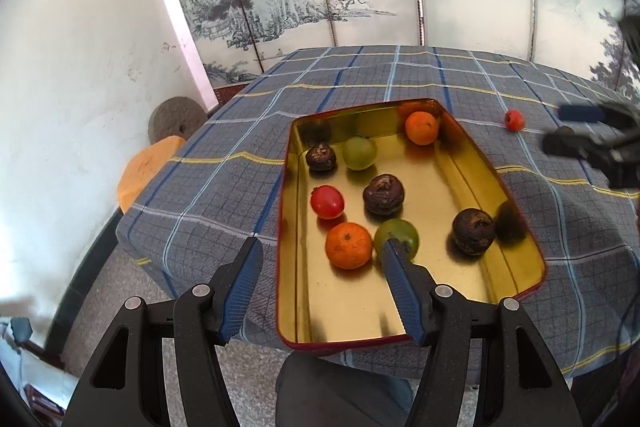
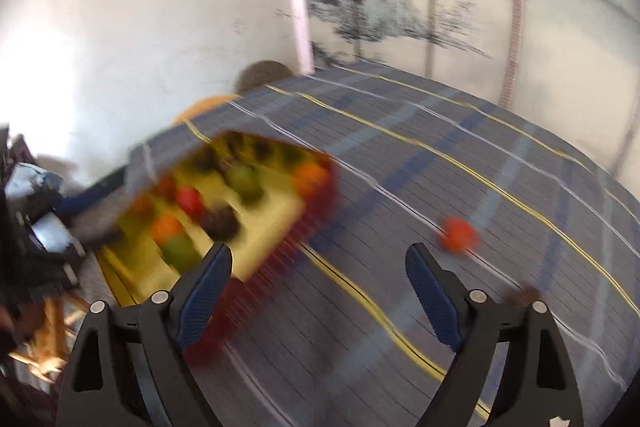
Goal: Organize fruits
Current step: 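Grasp the red tomato with the left gripper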
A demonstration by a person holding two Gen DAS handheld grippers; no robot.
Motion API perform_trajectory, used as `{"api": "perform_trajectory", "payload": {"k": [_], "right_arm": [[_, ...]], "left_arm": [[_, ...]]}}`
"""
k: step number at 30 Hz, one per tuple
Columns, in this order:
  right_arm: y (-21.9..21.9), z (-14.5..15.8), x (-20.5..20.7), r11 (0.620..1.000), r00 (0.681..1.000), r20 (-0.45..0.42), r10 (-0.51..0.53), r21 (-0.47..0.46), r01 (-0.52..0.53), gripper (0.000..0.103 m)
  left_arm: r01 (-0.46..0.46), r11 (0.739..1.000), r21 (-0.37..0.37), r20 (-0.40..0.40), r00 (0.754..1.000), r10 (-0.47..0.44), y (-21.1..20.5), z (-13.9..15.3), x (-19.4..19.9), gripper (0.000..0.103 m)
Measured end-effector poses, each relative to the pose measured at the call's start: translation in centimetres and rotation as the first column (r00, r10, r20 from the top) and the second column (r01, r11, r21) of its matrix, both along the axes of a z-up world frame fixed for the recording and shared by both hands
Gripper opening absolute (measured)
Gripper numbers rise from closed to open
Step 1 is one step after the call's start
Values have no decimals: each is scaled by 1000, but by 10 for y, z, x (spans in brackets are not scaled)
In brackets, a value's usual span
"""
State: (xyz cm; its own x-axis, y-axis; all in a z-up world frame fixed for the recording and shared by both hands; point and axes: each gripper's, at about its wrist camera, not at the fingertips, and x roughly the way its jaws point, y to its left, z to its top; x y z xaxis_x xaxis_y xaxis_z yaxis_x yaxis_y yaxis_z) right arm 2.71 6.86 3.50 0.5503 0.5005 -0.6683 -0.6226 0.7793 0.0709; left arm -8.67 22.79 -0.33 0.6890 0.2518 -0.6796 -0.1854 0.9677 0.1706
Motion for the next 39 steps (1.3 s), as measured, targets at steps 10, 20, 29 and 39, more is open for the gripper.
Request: {"api": "perform_trajectory", "payload": {"k": [10,20,29,39], "right_arm": [[-171,-43,20,914,916,-65,-396,-130,385,94],[-223,-69,31,841,838,-125,-531,-194,505,103],[-226,-70,30,842,838,-128,-530,-190,504,103],[-227,-70,29,842,838,-128,-531,-189,504,103]], "left_arm": [[128,990,56,-9,992,-128,-49,20,21,73],[325,944,-55,-68,942,-329,-123,37,97,73],[375,910,-177,-137,906,-400,-175,5,206,73],[279,929,-241,-219,917,-333,-179,-43,272,71]]}}
